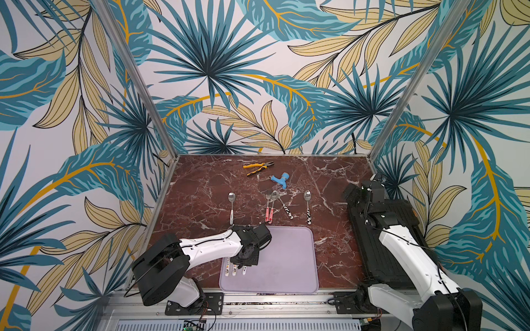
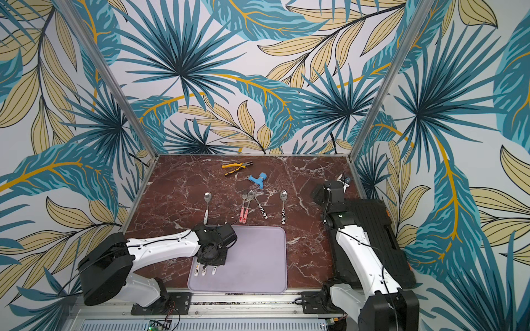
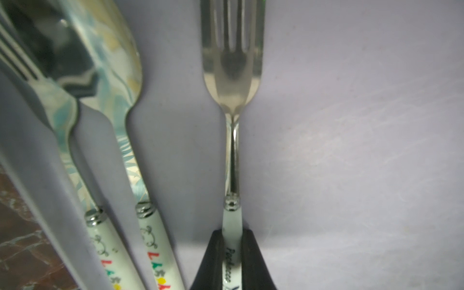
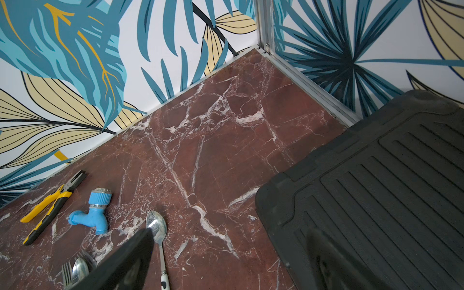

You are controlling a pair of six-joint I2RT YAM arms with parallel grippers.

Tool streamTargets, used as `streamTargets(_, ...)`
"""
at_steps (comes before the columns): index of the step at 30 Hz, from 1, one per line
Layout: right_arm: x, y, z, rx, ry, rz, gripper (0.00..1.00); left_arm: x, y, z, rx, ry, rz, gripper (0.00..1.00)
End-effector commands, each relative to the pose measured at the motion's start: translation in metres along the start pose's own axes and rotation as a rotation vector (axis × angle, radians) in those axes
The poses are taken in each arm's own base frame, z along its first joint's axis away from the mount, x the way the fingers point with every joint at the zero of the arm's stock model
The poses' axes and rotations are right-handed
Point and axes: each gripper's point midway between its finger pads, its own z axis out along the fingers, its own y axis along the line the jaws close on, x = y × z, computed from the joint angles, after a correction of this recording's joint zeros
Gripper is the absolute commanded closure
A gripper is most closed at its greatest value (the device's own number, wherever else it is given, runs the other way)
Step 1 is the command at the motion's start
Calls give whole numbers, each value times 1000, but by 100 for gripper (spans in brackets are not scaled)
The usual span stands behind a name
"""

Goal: Set the spoon and fork side by side
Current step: Place the fork on the tray.

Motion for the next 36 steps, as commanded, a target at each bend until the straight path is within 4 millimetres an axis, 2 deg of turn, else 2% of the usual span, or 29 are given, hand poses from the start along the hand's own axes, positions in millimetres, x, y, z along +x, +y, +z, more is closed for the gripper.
streamTargets(1,-2,-3,-4,12,-8,2,0,5,2,5,-7,14,-10,90)
streamTargets(7,-2,-3,-4,11,-11,1,1,5,2,5,-9,15,-10,76)
streamTargets(12,-2,-3,-4,11,-10,1,1,-5,-4,-8,10,-22,6,65)
streamTargets(19,-3,-3,-4,12,-12,2,0,-23,-14,-32,29,-72,38,62)
streamTargets(29,-1,-3,-3,14,-6,2,0,-84,-9,-73,42,-197,27,60)
streamTargets(36,-1,-4,-3,14,-4,0,0,-130,8,-79,33,-225,8,58)
